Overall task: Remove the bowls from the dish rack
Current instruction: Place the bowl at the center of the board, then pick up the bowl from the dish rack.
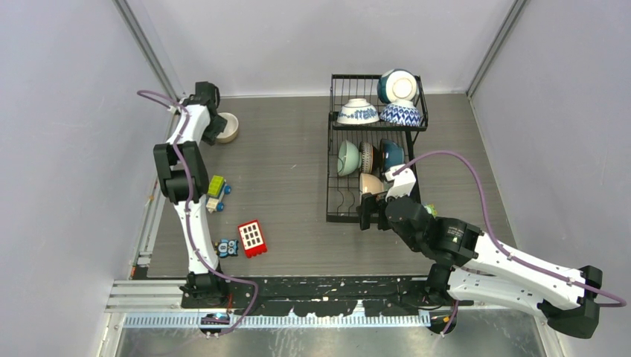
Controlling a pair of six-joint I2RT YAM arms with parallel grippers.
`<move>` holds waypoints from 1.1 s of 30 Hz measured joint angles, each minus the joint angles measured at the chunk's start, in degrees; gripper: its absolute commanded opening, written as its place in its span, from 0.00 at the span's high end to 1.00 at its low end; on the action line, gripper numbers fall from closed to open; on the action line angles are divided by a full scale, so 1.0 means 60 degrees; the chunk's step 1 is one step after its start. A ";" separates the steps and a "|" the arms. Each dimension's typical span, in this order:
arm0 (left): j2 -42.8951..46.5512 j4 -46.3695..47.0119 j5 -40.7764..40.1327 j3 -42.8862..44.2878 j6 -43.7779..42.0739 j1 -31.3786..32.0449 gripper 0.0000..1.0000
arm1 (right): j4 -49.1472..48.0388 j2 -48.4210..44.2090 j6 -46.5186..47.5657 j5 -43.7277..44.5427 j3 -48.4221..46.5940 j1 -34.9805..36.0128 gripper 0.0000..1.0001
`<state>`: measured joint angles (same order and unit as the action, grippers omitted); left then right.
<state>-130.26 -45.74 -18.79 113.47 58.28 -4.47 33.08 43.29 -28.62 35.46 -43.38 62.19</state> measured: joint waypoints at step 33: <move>1.0167 0.1545 0.1927 -0.7308 -0.3362 0.4473 0.09 | -0.0313 0.0710 0.0401 0.0452 -0.1610 0.0000 0.00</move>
<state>-69.25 -36.47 -7.22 69.63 38.11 22.37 31.20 47.55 -26.22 38.17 -53.04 62.19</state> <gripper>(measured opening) 0.918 0.996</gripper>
